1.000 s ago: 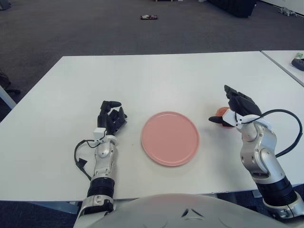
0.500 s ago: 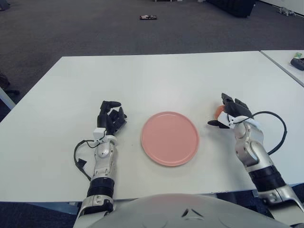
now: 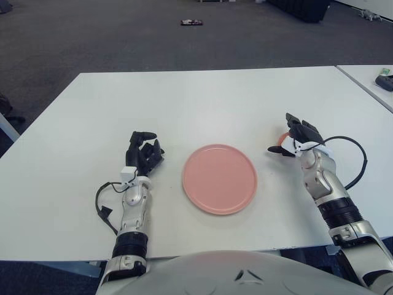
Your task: Put the apple into the plate.
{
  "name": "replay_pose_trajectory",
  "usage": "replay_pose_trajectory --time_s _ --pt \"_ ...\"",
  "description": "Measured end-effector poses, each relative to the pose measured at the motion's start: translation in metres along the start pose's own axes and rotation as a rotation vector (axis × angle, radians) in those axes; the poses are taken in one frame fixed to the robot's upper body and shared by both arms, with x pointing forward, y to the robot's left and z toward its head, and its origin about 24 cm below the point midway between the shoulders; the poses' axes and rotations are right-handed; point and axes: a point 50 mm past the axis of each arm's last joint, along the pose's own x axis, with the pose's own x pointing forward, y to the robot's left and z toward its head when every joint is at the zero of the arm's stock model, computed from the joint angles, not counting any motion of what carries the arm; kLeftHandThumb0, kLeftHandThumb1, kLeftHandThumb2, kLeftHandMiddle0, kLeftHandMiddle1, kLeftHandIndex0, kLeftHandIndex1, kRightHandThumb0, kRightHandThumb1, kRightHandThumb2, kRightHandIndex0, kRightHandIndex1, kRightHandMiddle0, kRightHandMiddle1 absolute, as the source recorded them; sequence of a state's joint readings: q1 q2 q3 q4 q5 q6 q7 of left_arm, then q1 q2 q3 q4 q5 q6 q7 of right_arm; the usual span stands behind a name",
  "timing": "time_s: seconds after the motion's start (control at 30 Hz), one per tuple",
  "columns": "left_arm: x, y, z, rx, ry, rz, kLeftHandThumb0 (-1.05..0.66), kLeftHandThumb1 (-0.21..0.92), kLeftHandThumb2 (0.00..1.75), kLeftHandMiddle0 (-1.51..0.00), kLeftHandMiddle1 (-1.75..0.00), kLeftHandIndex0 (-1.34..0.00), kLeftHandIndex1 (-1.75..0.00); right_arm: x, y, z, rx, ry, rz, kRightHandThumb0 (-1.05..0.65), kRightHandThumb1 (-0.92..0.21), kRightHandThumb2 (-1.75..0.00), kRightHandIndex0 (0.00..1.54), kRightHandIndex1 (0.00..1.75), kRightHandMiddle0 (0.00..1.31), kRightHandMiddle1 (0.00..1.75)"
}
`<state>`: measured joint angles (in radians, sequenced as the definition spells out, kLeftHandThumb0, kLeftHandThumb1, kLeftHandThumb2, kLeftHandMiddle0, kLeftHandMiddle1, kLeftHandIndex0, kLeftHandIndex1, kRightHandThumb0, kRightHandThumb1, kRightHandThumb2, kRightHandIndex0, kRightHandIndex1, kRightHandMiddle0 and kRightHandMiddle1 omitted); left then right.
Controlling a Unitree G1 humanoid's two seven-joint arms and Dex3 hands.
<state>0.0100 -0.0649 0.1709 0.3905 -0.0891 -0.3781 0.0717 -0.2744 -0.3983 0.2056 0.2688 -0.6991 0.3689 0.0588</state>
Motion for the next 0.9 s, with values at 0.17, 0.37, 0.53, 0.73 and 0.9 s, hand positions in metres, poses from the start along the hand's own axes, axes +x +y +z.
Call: replay_pose_trajectory --time_s 0.17,0.37,0.53,0.73,0.9 --pt "0.0 0.0 0.0 -0.006 -0.001 0.003 -0.39 0.63 0.92 -0.72 -1.75 -0.37 -1.75 0.008 0.001 0.004 0.0 -0.004 0.003 -1.05 -0.83 -0.14 0.0 0.0 0.0 0.0" --pt "-0.001 0.0 0.001 -0.005 -0.003 0.003 -0.39 0.64 0.91 -0.71 -1.75 -0.36 -1.75 0.012 0.004 0.01 -0.007 -0.011 0.004 -1.04 -0.84 -0.14 0.0 0.0 0.0 0.0" --pt "-0.001 0.0 0.001 -0.003 -0.003 0.002 -0.39 0.65 0.9 -0.71 -1.75 -0.36 -1.75 0.013 0.006 0.013 -0.011 -0.015 -0.001 -1.02 -0.84 -0.13 0.0 0.0 0.0 0.0" --pt "-0.001 0.0 0.001 0.003 -0.001 0.001 -0.39 0.66 0.89 -0.71 -1.75 -0.35 -1.75 0.01 0.011 0.015 -0.009 -0.028 -0.053 -0.7 -0.44 -0.74 0.03 0.03 0.0 0.33" --pt "-0.001 0.0 0.001 0.004 0.0 0.001 -0.38 0.67 0.88 -0.71 -1.75 -0.35 -1.75 0.007 0.015 0.016 -0.01 -0.061 -0.094 -0.49 -0.29 -0.97 0.0 0.41 0.0 0.8"
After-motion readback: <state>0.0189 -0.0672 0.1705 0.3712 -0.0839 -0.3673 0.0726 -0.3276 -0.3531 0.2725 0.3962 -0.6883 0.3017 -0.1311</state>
